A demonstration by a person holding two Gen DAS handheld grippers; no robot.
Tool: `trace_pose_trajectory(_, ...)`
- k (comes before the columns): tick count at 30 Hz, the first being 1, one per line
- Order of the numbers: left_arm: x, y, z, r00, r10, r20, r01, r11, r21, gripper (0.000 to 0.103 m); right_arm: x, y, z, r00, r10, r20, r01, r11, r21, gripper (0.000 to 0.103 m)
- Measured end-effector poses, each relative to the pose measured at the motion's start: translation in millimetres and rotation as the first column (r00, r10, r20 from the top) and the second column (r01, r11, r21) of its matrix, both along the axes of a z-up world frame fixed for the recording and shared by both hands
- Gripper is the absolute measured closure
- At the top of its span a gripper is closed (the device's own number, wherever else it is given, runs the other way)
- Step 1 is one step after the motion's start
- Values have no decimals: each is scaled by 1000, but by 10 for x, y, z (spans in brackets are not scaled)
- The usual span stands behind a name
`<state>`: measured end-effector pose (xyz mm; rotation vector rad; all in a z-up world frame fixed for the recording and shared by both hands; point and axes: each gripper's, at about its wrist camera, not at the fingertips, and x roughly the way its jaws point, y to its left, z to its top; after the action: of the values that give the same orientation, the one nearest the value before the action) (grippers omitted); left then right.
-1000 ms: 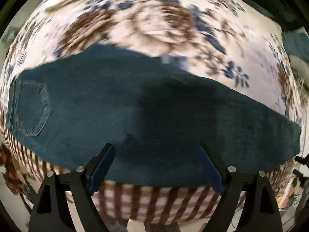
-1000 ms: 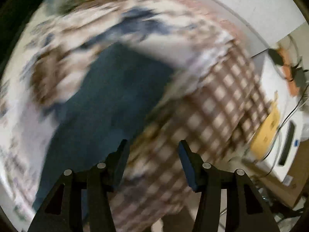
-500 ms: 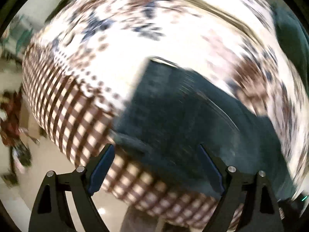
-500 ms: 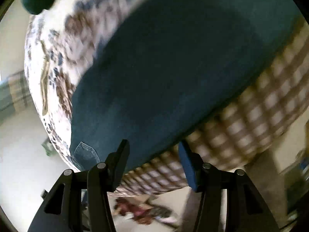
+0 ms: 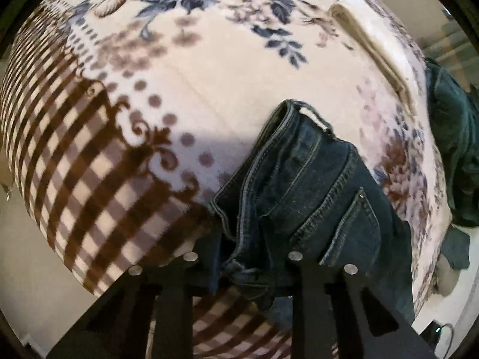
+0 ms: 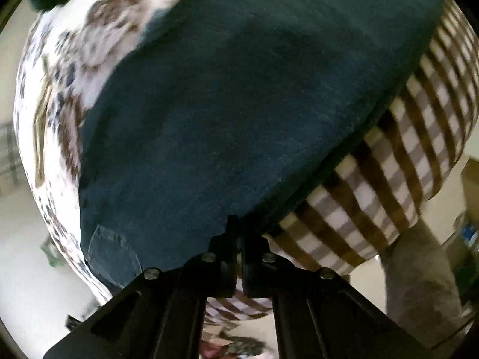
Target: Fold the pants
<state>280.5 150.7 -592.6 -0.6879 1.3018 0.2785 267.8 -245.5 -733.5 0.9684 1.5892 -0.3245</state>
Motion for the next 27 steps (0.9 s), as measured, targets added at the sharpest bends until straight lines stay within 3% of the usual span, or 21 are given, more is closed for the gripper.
trace_pose_trajectory(4, 12, 141, -130, 1000, -25, -11, 24, 998, -53, 83, 65, 19, -13, 991, 130, -37, -130, 991, -2, 101)
trace_pose_trajectory(7, 18, 191, -64, 998, -37, -58, 31, 994, -102, 74, 238, 27, -35, 961, 266, -75, -263, 964, 48, 98)
trace_pose_trajectory(8, 11, 170, 31, 996, -54, -77, 47, 995, -87, 68, 295, 22, 5, 952, 298, -73, -295, 954, 56, 96)
trace_pose_trajectory(9, 1, 132, 145, 991, -76, -109, 73, 997, -37, 64, 376, 21, 83, 938, 341, -59, -338, 939, 57, 83)
trace_pose_trajectory(10, -15, 67, 314, 986, -100, -135, 107, 993, 43, 63, 492, 30, 201, 920, 391, -30, -389, 920, 47, 61)
trace_pose_trajectory(11, -11, 9, 432, 984, -118, -135, 132, 987, 95, 52, 590, 10, 282, 908, 419, -11, -419, 908, 35, 51)
trace_pose_trajectory(12, 3, -66, 547, 980, -141, -140, 161, 977, 141, 29, 731, 29, 391, 888, 460, 19, -460, 888, 14, 38)
trace_pose_trajectory(14, 78, -287, 758, 971, -192, -140, 222, 945, 240, 20, 1079, 142, 523, 838, 543, 61, -542, 840, -35, 37)
trace_pose_trajectory(16, 219, -533, 848, 961, -249, -120, 274, 914, 301, 19, 1442, 305, 603, 759, 645, 93, -636, 764, -109, 37)
trace_pose_trajectory(18, 390, -762, 838, 952, -285, -109, 305, 899, 314, 19, 1824, 397, 575, 713, 691, 114, -678, 722, -140, 37)
trace_pose_trajectory(20, 627, -1010, 745, 943, -321, -92, 334, 899, 282, 19, 2177, 496, 489, 669, 729, 148, -721, 684, -111, 37)
trace_pose_trajectory(24, 927, -1419, 600, 918, -388, -85, 394, 863, 317, 19, 2630, 513, 227, 621, 768, 160, -766, 637, -83, 33)
trace_pose_trajectory(27, 1038, -1557, 466, 905, -413, -103, 424, 851, 311, 19, 2833, 569, -40, 619, 770, 155, -775, 631, -41, 33)
